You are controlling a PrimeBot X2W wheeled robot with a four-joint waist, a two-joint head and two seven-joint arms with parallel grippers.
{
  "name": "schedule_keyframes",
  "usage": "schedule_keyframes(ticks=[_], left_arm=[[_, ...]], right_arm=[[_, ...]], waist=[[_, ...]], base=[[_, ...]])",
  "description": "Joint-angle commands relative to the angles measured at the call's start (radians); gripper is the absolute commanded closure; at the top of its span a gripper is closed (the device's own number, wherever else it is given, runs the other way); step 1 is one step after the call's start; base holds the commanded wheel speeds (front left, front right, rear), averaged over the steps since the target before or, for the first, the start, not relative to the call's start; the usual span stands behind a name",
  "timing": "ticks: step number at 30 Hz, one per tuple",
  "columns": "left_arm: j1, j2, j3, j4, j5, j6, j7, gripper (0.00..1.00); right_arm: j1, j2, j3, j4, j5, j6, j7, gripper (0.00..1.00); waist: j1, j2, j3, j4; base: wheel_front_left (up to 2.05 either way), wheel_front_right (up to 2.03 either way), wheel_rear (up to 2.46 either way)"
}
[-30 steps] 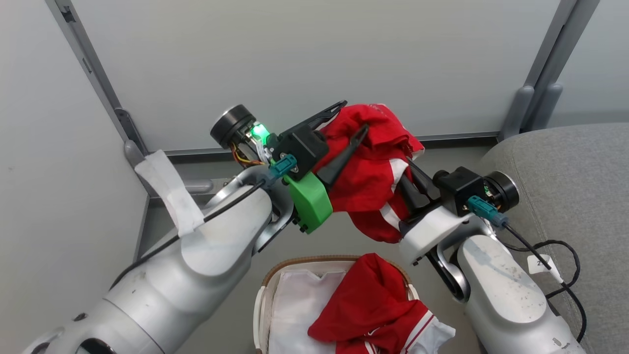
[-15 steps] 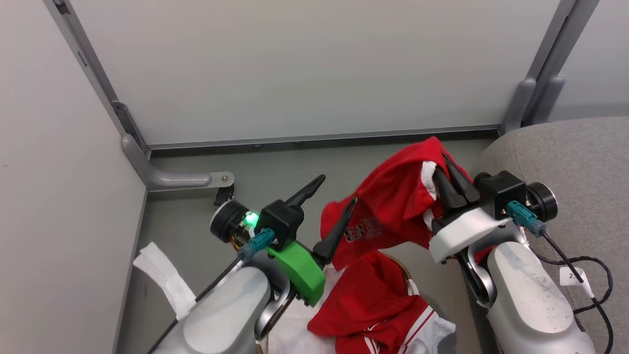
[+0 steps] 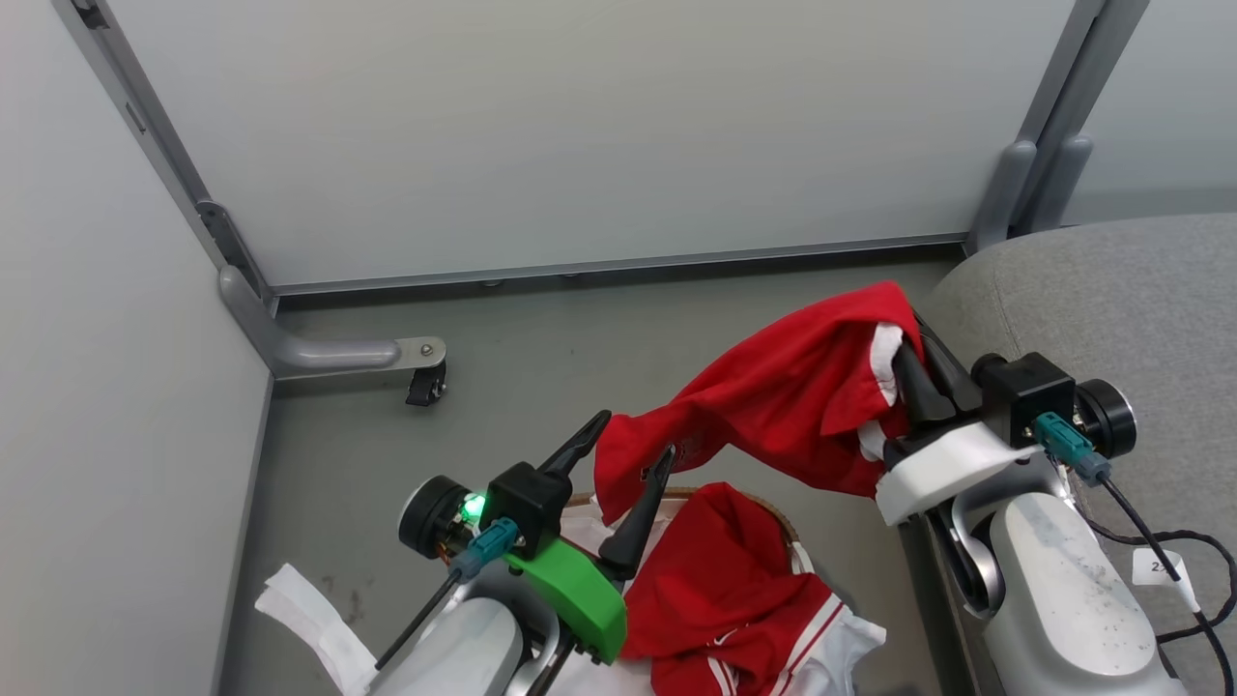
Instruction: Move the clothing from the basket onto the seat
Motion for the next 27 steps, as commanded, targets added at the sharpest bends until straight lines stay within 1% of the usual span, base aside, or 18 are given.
schedule_keyframes(ticks=[1, 4, 8, 20, 24, 27], left_arm=[[0.017, -0.005, 0.007, -0.007, 0.014, -0.004, -0.001, 0.00], [0.020, -0.011, 0.004, -0.018, 0.020, -0.005, -0.001, 0.00], [0.025, -0.017, 0.008, -0.033, 0.017, -0.005, -0.001, 0.00], [-0.008, -0.025, 0.015, -0.039, 0.049, -0.005, -0.001, 0.00], [-0.022, -0.025, 0.001, -0.034, 0.059, -0.005, -0.001, 0.00], [-0.030, -0.022, -0.010, -0.031, 0.066, -0.005, -0.001, 0.00]], right_arm=[[0.009, -0.004, -0.011, -0.008, -0.011, -0.001, 0.000, 1.00], [0.002, -0.004, -0.027, -0.010, -0.014, -0.001, 0.000, 1.00], [-0.012, -0.004, -0.047, -0.023, -0.022, -0.001, 0.000, 1.00], [-0.040, -0.003, -0.119, -0.062, -0.053, -0.001, 0.000, 1.00], [-0.043, -0.003, -0.146, -0.068, -0.065, -0.001, 0.000, 1.00], [-0.048, -0.003, -0.171, -0.073, -0.069, -0.001, 0.000, 1.00]], waist=[[0.0000, -0.0001, 0.002, -0.007], [0.0000, -0.0001, 0.008, -0.030], [0.0000, -0.0001, 0.017, -0.088], [0.0000, -0.0001, 0.096, -0.329], [0.0000, -0.0001, 0.122, -0.378], [0.0000, -0.0001, 0.140, -0.396]], base=[[0.00, 0.00, 0.00], [0.00, 0.00, 0.00], [0.00, 0.00, 0.00], [0.00, 0.00, 0.00], [0.00, 0.00, 0.00], [0.00, 0.00, 0.00]])
